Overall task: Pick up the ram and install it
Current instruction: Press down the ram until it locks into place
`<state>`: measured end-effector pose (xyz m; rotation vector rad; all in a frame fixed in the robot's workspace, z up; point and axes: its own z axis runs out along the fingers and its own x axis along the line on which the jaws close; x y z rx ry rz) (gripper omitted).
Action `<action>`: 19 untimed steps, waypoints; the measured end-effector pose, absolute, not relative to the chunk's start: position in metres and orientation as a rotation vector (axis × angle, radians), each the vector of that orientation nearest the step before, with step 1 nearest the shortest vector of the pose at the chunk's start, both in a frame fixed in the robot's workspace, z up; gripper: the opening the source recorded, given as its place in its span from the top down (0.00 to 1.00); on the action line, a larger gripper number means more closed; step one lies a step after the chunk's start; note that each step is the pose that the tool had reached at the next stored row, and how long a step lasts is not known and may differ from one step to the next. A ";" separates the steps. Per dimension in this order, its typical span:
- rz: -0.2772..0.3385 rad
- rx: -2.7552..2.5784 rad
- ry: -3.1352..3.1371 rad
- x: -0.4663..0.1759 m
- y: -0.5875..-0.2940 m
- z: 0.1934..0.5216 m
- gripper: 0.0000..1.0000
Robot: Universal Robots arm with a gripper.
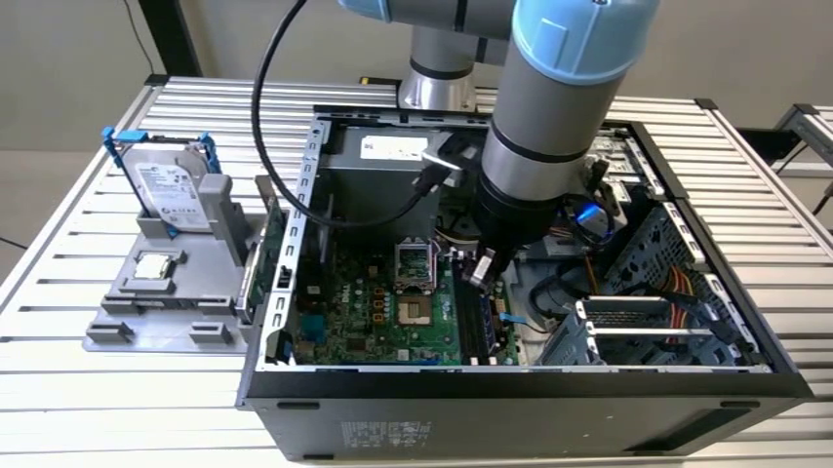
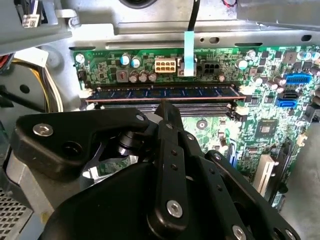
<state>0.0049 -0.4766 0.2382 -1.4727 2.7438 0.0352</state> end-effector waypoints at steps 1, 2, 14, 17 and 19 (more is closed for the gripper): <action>0.035 -1.479 2.741 0.005 -0.477 0.238 1.00; 0.036 -1.493 2.733 0.005 -0.477 0.238 1.00; 0.041 -1.685 2.620 0.008 -0.477 0.237 1.00; 0.042 -1.753 2.576 0.008 -0.477 0.237 1.00; 0.043 -1.797 2.546 0.008 -0.477 0.237 1.00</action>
